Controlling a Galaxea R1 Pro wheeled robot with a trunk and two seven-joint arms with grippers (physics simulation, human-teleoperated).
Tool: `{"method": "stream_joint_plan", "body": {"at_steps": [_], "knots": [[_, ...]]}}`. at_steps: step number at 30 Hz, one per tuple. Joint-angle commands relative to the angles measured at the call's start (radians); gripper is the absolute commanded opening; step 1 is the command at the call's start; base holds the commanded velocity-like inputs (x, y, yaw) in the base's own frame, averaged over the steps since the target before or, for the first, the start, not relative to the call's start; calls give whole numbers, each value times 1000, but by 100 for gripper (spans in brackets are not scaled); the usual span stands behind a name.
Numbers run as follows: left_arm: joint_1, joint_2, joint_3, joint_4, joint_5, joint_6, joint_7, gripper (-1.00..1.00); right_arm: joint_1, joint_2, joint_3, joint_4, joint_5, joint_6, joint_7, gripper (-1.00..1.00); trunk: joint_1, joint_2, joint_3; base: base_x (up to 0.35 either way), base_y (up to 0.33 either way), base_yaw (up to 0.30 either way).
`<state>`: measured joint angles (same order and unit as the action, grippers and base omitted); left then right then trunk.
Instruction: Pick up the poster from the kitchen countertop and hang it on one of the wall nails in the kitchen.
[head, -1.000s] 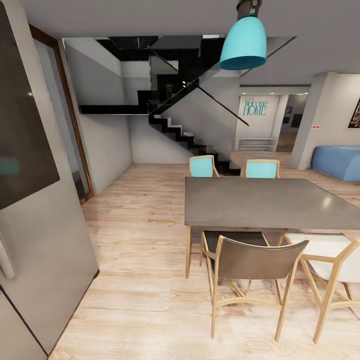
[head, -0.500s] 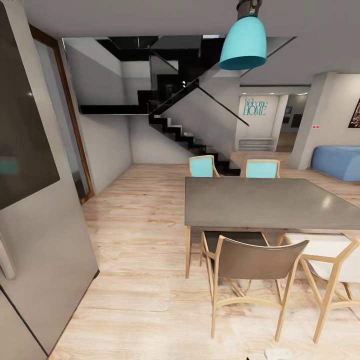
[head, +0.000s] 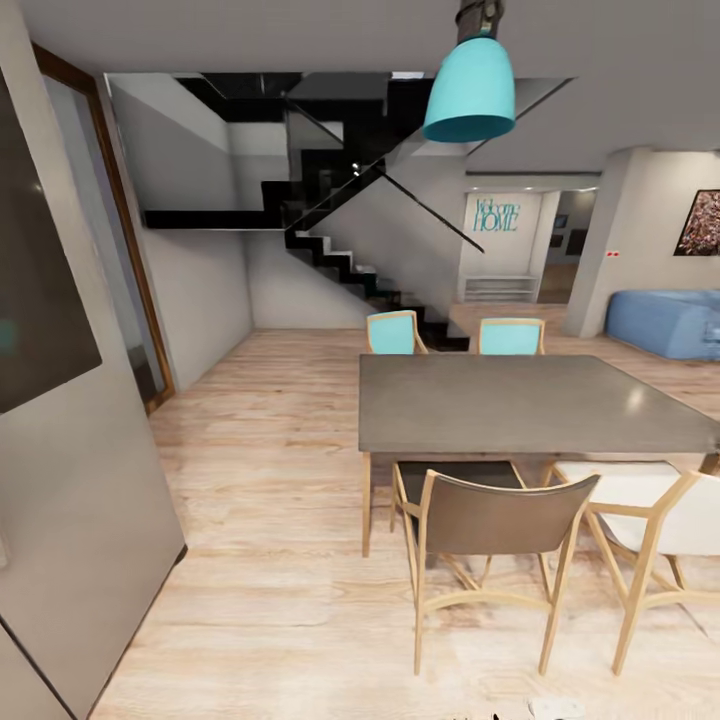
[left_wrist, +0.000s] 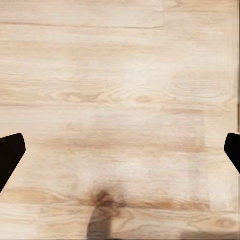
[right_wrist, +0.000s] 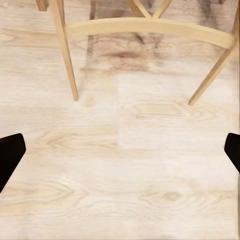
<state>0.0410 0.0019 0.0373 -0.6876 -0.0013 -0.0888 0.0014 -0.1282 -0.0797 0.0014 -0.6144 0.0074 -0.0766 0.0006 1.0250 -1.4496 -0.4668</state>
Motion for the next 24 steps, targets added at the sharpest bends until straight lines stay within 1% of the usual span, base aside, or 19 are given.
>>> {"method": "stream_joint_plan", "body": {"at_steps": [1, 24], "knots": [[0, 0, 1, -1, 0, -2, 0, 100, -1, 0, 0, 1, 1, -3, 0, 100, 0, 0, 0, 0, 0, -248], [0, 0, 1, -1, 0, -2, 0, 100, -1, -3, -1, 1, 2, -3, 1, 100, 0, 0, 14, 0, 0, -275]]}}
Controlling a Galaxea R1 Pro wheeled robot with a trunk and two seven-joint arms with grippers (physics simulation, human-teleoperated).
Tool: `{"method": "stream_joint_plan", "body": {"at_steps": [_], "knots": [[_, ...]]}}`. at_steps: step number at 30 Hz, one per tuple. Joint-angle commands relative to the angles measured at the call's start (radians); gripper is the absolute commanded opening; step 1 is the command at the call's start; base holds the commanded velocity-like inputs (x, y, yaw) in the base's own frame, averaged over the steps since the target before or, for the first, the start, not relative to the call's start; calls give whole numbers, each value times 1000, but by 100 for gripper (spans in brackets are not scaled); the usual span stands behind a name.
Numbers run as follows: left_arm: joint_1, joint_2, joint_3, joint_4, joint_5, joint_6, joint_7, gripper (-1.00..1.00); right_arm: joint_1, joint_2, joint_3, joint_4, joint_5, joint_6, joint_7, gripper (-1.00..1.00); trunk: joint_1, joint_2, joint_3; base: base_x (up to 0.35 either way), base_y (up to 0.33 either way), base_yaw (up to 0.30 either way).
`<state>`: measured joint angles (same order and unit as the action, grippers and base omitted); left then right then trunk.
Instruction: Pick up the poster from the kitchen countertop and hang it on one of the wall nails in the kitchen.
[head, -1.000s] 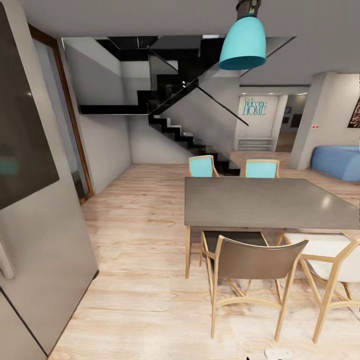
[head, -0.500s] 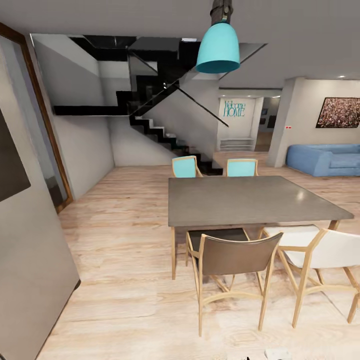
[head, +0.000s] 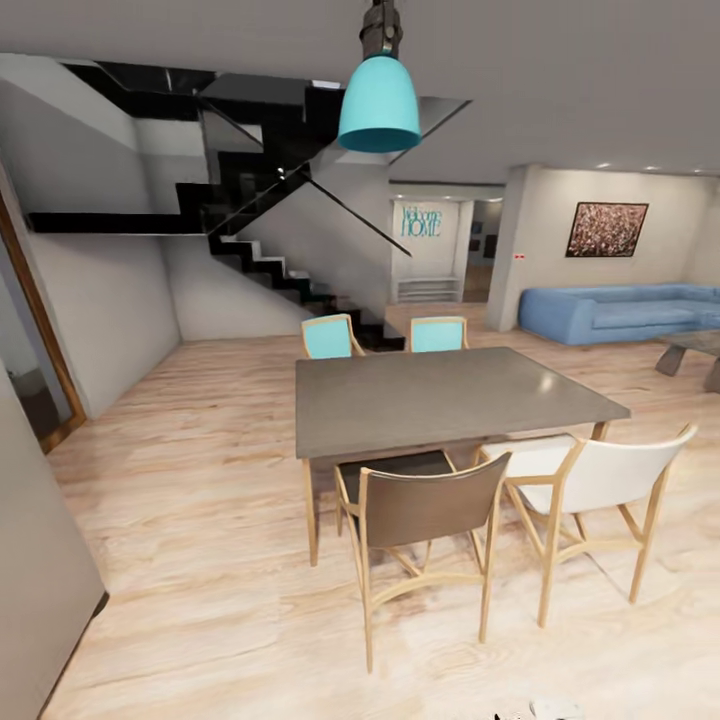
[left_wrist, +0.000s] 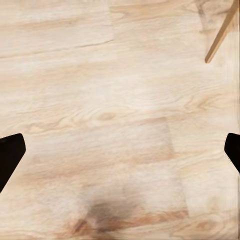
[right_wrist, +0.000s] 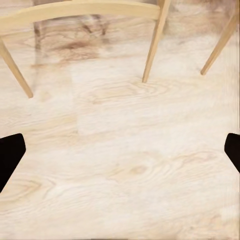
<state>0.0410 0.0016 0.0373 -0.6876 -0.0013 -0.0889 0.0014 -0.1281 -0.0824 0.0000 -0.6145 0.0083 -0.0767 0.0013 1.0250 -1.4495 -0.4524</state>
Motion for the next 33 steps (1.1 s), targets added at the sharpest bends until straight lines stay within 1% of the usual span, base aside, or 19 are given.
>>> {"method": "stream_joint_plan", "body": {"at_steps": [1, 20, 26, 29, 33], "knots": [[0, 0, 1, -1, 0, -2, 0, 100, -1, 0, 0, 1, 1, -3, 0, 100, 0, 0, 0, 0, 0, -293], [0, 0, 0, 1, 0, -2, 0, 100, -1, 0, 0, 29, 2, -5, 0, 100, 0, 0, 11, 0, 0, -294], [0, 0, -2, 38, 0, -3, 0, 100, -1, 0, 0, 30, 2, -5, 0, 100, 0, 0, 15, 0, 0, -290], [0, 0, -3, 42, 0, -3, 0, 100, -1, 0, 0, 31, 2, -5, 0, 100, 0, 0, 16, -49, 27, -161], [0, 0, -3, 46, 0, -3, -1, 100, -1, 0, 0, 33, 2, -5, -1, 100, 0, 0, 16, -182, 152, -57]]}}
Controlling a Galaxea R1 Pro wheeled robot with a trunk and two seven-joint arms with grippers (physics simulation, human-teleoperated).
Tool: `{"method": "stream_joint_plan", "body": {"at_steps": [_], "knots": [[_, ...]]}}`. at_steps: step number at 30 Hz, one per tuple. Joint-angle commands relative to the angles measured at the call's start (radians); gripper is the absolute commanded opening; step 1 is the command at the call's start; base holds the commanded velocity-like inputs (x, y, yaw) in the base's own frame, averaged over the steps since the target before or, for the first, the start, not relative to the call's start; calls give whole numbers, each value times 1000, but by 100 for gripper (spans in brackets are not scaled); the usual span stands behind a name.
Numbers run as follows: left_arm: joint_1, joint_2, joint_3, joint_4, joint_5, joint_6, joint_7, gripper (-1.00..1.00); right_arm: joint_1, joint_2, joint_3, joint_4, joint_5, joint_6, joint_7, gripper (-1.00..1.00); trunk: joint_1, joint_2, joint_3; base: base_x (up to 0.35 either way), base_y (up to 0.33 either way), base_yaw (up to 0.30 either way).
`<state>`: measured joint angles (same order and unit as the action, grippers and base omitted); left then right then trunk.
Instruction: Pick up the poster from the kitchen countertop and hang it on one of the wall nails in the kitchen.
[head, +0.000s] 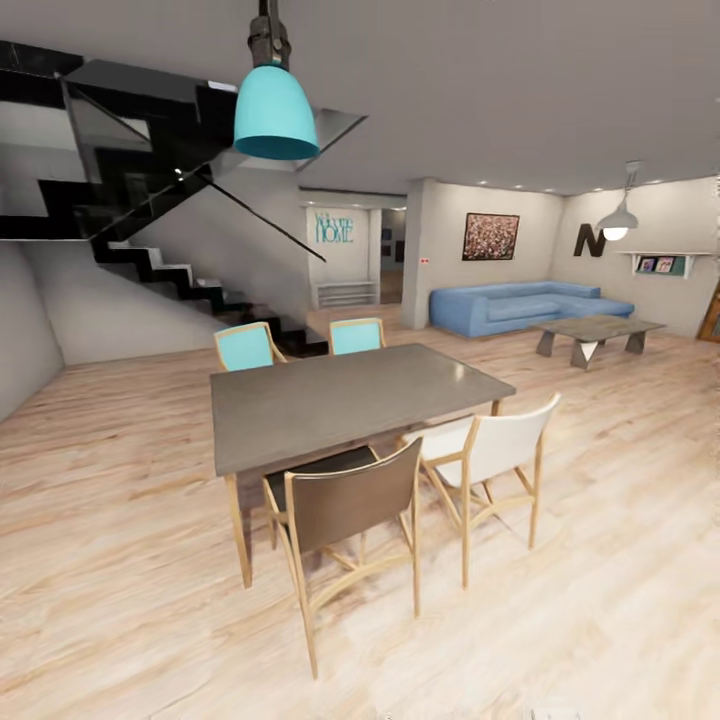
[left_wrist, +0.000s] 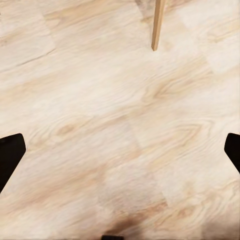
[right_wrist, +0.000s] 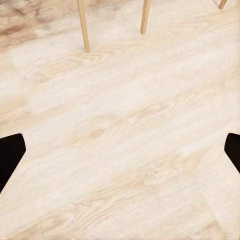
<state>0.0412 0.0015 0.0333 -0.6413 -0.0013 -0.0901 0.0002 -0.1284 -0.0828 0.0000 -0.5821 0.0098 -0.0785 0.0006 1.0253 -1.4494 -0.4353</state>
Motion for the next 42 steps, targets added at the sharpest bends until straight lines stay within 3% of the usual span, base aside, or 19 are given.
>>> {"method": "stream_joint_plan", "body": {"at_steps": [1, 42], "knots": [[0, 0, 1, -1, 0, -2, 0, 100, 0, 0, 0, 0, 1, -3, 0, 100, 0, -1, -1, -133, 113, -149], [0, -1, 0, -1, 0, -2, 1, 100, 0, 0, 0, 1, 1, -3, -1, 100, 0, -1, 12, -6, 5, -293]]}}
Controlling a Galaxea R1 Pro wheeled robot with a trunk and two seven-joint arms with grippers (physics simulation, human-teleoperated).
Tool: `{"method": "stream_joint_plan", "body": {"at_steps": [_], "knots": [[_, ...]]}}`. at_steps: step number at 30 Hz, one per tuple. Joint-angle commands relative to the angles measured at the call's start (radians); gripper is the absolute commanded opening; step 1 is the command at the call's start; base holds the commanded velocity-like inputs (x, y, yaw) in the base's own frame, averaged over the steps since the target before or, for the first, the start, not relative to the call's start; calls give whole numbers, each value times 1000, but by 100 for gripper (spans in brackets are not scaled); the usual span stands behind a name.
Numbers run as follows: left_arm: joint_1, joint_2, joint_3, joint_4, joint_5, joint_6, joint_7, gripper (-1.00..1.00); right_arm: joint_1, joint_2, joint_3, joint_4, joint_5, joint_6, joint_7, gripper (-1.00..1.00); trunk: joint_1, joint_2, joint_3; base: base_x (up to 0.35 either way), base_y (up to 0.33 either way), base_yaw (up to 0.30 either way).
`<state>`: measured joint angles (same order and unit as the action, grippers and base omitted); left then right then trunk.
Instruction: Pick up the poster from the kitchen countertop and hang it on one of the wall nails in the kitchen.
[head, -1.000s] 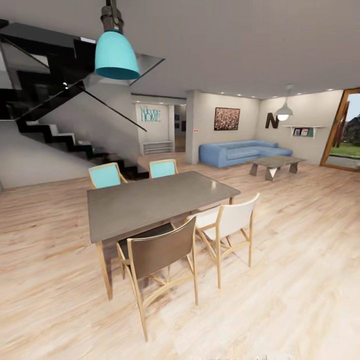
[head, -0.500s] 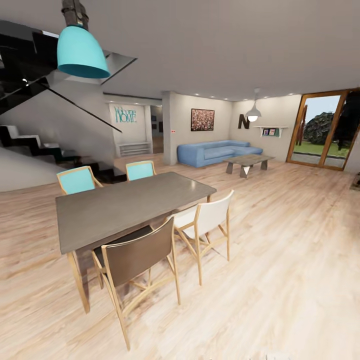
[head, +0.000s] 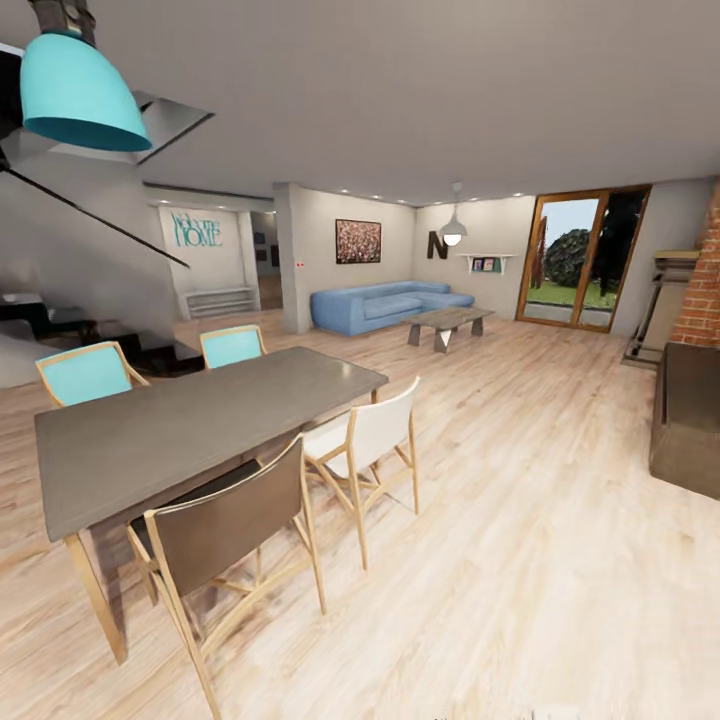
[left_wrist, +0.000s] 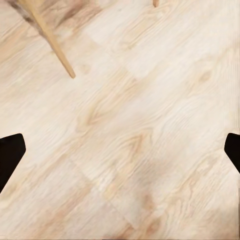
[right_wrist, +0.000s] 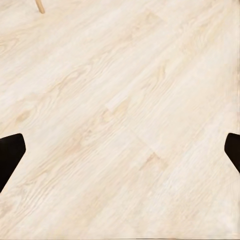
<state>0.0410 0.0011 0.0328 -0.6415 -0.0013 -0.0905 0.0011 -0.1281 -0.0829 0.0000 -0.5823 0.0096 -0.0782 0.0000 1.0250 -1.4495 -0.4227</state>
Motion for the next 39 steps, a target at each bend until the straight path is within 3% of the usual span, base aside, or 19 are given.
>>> {"method": "stream_joint_plan", "body": {"at_steps": [1, 11, 22, 39], "knots": [[0, -1, 1, -1, 0, -2, 0, 100, -1, 0, 0, 1, 0, -3, 0, 100, 0, 0, -1, 0, 0, -300], [0, -1, 1, 0, 0, -2, -1, 100, -1, 0, 0, 1, 0, -3, 0, 100, 0, 0, 2, 0, 0, -286], [0, -1, 1, 0, 0, -2, -1, 100, -1, 0, 0, 2, 1, -3, 1, 100, 0, 0, 3, -114, 99, -95], [0, -1, 1, 0, 0, -2, -1, 100, -1, 0, 0, 2, 1, -3, 2, 100, 0, 0, 10, -10, 9, -288]]}}
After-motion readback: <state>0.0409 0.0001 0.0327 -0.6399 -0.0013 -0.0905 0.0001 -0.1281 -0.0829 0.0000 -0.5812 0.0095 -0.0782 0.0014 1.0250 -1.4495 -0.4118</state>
